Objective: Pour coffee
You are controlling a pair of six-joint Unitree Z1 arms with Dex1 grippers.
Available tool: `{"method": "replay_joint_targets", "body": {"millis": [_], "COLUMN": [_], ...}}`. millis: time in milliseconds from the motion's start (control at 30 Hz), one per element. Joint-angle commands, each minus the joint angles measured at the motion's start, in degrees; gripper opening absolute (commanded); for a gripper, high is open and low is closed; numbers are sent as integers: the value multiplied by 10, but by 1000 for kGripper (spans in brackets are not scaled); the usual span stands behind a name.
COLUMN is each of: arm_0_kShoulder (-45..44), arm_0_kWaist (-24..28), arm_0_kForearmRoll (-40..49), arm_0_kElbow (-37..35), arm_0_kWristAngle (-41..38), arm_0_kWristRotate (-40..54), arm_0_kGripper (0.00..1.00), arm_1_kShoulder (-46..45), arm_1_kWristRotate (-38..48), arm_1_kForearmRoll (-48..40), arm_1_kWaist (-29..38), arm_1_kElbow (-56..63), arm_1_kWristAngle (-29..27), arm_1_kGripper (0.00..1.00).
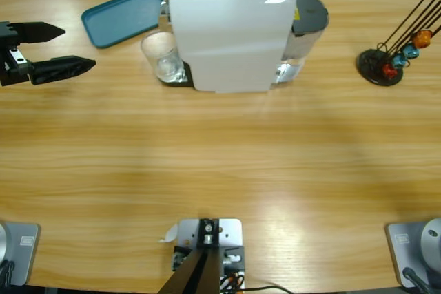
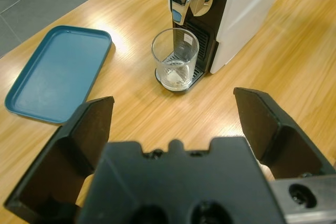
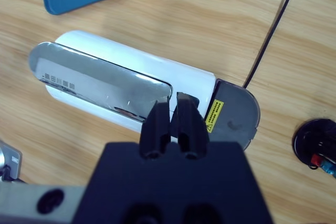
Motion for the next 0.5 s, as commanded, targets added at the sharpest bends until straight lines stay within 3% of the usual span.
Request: {"method": "replay_joint_targets", "body": {"millis": [33,500], "arm_0_kShoulder": [20,31], "arm_0_kWaist": [-5,-5], "arm_0_kForearmRoll": [-22,-26], "arm_0_kElbow": [2,1], "arm_0_kWristAngle": [-11,-11], "arm_0_kWristRotate": [7,10], "arm_0_kGripper": [1000,1000], "arm_1_kShoulder": [33,32], "arm_1_kWristRotate": [11,18], "arm_1_kForearmRoll": [16,15], "arm_1_kWaist": [-5,-15], "arm_1_kElbow": [22,57], "arm_1_kWristAngle": [-9,-13], "arm_1_kGripper": [0,0]}}
